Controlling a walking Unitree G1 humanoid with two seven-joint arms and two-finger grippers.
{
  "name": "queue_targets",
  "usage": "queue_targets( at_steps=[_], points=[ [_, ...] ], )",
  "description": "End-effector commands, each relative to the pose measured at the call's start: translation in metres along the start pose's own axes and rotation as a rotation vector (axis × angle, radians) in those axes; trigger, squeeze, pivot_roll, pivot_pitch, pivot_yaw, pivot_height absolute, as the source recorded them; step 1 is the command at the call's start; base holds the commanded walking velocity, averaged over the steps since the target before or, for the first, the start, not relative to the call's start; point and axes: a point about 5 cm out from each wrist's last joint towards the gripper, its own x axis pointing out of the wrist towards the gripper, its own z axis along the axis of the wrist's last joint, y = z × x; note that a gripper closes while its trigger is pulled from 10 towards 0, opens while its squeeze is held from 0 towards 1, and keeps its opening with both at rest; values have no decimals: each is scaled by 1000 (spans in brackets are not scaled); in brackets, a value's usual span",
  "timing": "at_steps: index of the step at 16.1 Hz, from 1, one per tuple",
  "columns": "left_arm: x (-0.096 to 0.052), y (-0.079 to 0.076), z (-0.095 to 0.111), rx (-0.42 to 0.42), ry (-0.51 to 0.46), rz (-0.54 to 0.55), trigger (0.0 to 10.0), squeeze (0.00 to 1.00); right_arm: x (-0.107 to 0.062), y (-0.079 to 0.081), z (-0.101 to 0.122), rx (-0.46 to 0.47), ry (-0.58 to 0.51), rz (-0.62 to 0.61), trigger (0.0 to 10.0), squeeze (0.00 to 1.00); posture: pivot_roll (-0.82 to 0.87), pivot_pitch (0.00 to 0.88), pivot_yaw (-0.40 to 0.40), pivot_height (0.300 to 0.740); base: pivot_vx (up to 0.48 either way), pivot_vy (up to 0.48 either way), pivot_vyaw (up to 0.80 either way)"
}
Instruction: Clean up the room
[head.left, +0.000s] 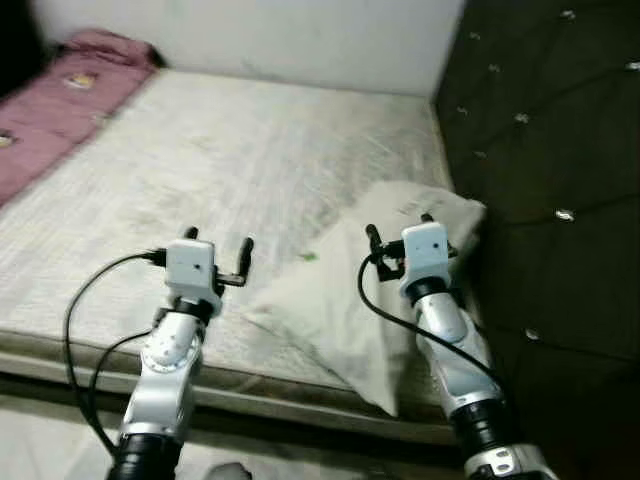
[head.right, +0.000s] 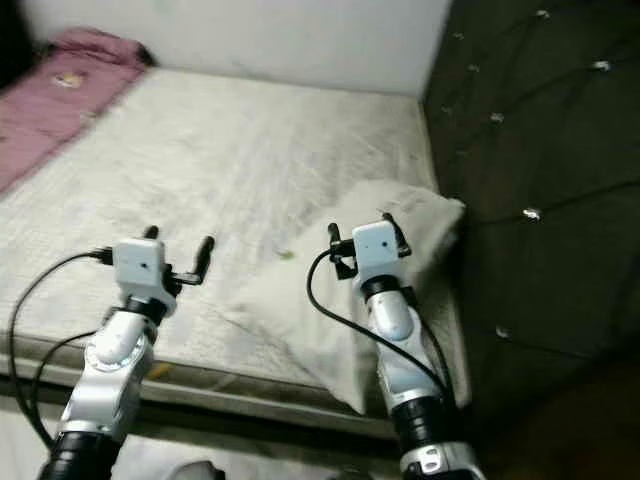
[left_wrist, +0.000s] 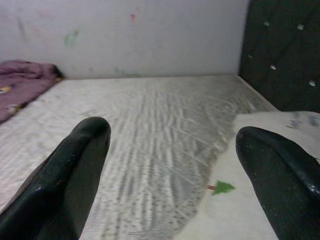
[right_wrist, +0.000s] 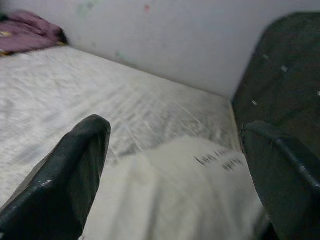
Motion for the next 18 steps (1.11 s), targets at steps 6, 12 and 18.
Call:
queue_targets(
  at_steps=[6, 12, 18],
  points=[
    [-5, 4, 4, 152, -10, 8, 10000, 0, -4, -1, 2, 12, -4, -8, 10000, 0, 93, 0, -28, 740, 0, 0, -267],
    [-12, 4, 3, 107, 8, 45, 10000, 0, -5, 5, 4, 17, -9, -7, 10000, 0, 112, 0, -5, 740, 0, 0, -577],
    [-18, 6, -3, 46, 46, 65, 10000, 0, -7, 6, 5, 51, -20, 1, 10000, 0, 109, 0, -14, 740, 0, 0, 0]
  ],
)
